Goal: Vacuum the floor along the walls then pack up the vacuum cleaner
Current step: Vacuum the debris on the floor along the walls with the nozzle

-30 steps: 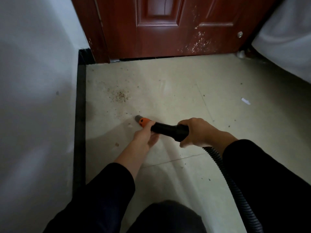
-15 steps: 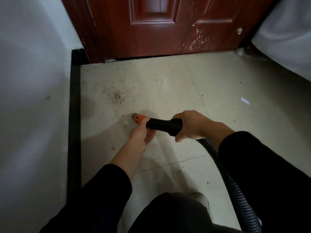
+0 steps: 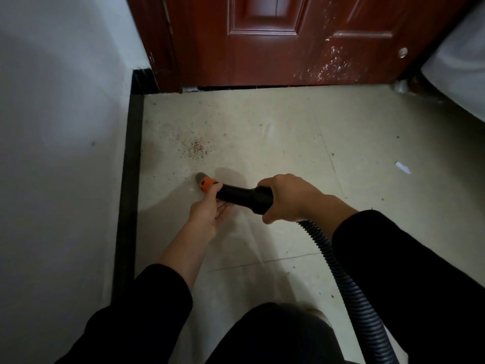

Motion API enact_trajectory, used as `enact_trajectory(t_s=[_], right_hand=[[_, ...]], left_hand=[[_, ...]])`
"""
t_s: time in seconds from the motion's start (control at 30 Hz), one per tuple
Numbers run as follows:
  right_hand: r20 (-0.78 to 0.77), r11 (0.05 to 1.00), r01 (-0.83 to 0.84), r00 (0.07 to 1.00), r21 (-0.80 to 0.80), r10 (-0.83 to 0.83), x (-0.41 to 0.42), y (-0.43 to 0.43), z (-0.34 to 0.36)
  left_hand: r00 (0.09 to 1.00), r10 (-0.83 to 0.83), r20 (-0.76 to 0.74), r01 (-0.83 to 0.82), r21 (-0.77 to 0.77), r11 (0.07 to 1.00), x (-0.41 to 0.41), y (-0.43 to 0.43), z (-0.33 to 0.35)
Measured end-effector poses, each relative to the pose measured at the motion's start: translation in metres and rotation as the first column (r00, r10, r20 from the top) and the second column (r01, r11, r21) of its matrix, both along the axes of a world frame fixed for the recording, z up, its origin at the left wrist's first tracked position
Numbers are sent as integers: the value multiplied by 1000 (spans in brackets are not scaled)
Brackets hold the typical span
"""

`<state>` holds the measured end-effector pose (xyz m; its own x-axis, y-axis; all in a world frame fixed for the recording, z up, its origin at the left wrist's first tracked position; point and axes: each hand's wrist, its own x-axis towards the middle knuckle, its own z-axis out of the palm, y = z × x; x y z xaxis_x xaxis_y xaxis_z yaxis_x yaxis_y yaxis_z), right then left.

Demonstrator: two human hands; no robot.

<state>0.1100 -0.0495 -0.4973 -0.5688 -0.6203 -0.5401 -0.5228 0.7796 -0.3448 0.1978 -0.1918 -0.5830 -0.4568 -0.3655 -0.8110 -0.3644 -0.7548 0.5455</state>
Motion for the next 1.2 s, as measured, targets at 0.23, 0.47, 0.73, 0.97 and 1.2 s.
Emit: enact_trajectory(t_s=[0.23,0.47,0.73,0.97,1.2], right_hand=[[-107,992,-109,988,56,114,7,-5,1],[-245,963,-263,932,53,268,12,13,0],[-298,949,-307,901,72,315,12,33,3],[-252,959,-282,927,22,278,14,23,9],[-249,936,-351,904,30,347,19,4,13]], left_hand=[[998,63,7,-63,26,998,1,0,4],[999,51,0,-51,70,996,-6,16,6],[999,50,-8,-49,100,994,-6,36,11],[997,70,-7,-70,87,994,0,31,19],[992,123,-5,-123,80,989,15,19,24]])
